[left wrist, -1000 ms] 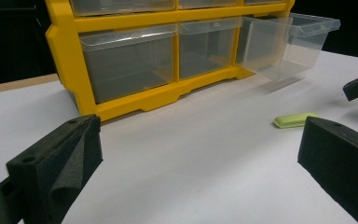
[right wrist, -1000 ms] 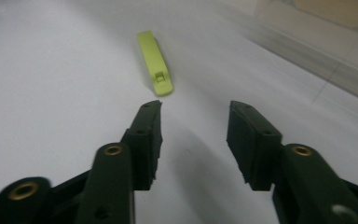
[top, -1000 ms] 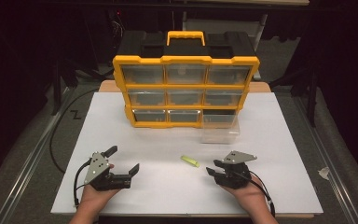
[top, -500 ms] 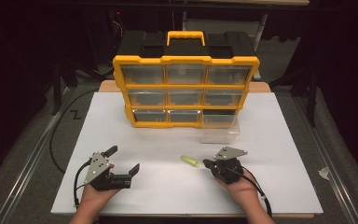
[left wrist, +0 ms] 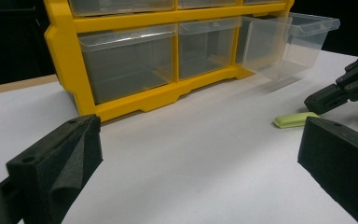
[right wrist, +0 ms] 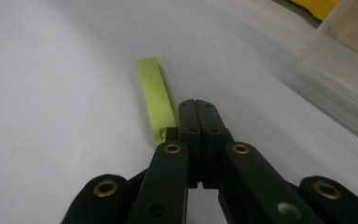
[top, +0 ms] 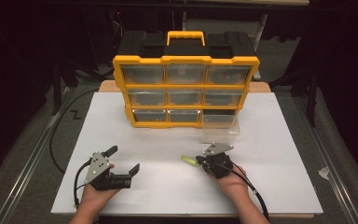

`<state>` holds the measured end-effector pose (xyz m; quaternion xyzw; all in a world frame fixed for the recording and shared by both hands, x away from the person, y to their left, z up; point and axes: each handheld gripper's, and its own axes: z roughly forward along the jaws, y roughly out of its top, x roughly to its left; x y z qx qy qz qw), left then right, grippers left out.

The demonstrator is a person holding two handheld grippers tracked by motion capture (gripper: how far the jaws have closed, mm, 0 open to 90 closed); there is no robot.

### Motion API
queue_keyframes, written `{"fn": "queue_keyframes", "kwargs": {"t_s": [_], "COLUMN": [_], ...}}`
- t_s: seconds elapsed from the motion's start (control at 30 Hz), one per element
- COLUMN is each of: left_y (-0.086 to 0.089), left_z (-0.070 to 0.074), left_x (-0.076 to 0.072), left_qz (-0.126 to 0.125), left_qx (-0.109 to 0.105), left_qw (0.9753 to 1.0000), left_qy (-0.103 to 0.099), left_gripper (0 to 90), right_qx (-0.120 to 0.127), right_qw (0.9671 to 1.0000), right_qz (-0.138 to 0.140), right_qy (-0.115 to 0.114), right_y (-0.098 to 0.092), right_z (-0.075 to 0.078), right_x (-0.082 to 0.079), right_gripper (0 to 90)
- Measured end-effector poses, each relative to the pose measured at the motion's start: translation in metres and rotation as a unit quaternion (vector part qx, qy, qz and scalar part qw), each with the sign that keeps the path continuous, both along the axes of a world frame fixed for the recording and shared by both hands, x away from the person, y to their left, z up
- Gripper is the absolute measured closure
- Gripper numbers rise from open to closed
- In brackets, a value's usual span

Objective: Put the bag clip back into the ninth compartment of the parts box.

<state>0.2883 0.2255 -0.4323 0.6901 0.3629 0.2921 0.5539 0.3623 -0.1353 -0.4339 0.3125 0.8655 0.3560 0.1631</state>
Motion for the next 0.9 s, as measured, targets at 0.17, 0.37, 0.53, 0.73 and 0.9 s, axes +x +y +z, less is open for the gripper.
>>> {"fn": "queue_keyframes", "kwargs": {"t_s": [0.17, 0.37, 0.53, 0.73, 0.9], "left_y": [0.0, 0.0, 0.001, 0.002, 0.001], "left_z": [0.0, 0.001, 0.001, 0.001, 0.002], "left_x": [0.0, -0.001, -0.001, -0.001, -0.001], "left_qz": [0.0, 0.0, 0.001, 0.002, 0.001], "left_qx": [-0.001, -0.001, -0.001, -0.004, -0.004], "left_qw": [1.0, 1.0, 1.0, 1.0, 1.0], "left_qy": [-0.001, -0.002, -0.002, -0.004, -0.004], "left_gripper": [0.2, 0.2, 0.3, 0.2, 0.3], "right_qx": [-0.001, -0.003, 0.001, 0.023, 0.036], "right_qw": [1.0, 0.9999, 1.0, 0.9997, 0.9993], "right_qz": [0.004, 0.009, 0.004, -0.009, -0.013], "right_qy": [0.003, 0.006, -0.004, -0.006, 0.005], "right_y": [0.002, 0.004, 0.002, -0.012, -0.022], "right_z": [0.0, -0.001, 0.003, 0.008, 0.009], "right_x": [-0.002, -0.006, -0.009, -0.012, -0.013], "right_gripper": [90.0, 90.0, 90.0, 82.5, 70.4]}}
